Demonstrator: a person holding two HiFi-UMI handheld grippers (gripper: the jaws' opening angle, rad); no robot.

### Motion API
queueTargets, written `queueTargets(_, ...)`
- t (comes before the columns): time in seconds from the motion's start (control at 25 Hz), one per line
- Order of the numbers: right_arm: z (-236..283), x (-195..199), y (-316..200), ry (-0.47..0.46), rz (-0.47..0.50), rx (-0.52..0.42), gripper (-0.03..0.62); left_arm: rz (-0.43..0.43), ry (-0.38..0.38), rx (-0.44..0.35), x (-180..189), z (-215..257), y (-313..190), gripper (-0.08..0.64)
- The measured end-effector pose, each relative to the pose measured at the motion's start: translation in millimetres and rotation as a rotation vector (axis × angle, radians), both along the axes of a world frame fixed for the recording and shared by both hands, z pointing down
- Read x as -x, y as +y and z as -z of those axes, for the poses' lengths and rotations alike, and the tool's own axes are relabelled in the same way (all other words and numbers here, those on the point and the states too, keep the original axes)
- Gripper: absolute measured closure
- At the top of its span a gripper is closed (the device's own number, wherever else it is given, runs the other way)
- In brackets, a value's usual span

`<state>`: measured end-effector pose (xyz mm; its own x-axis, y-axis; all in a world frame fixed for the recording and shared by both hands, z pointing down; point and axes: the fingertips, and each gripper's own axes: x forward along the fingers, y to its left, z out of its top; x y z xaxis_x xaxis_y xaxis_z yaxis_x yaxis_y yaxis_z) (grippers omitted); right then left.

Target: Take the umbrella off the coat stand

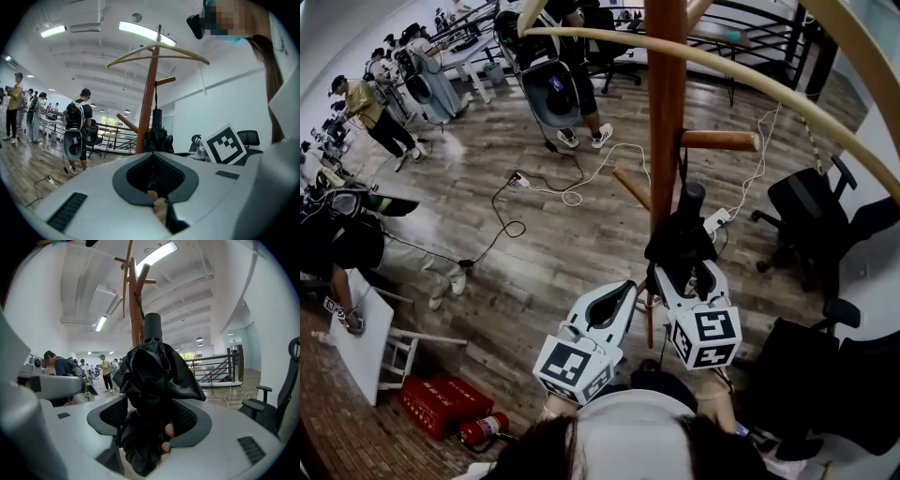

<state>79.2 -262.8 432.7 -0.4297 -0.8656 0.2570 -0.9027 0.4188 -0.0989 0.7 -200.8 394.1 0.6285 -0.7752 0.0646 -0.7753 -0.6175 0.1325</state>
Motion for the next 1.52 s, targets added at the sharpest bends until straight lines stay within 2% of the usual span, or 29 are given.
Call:
queueTargets(0.24,-5,-2,-8,0.011,-0.024,0.009,0.318,0.001,0.001,0.0,2,-1,-6,0.551)
queueTargets(0.48,-11,0,-15,0.058,0.019,0.048,0.318,-0.01,0.003,-0.005,-3,-1,-14,0.551)
queueTargets(0.72,-14,-3,-21,0.059,-0.005,0.062,0.337,-0.003,0.002,-0.01,-3,-2,-17,0.551)
queueTargets(1.24,-3,-3,-17,0.035,-0.021,0.028,0.35,0.021,0.018,-0.015,7,8,-14,0.551)
queueTargets(1.52,17,-2,-8,0.027,-0.024,-0.024,0.35,-0.004,0.017,-0.023,2,12,-6,0.551)
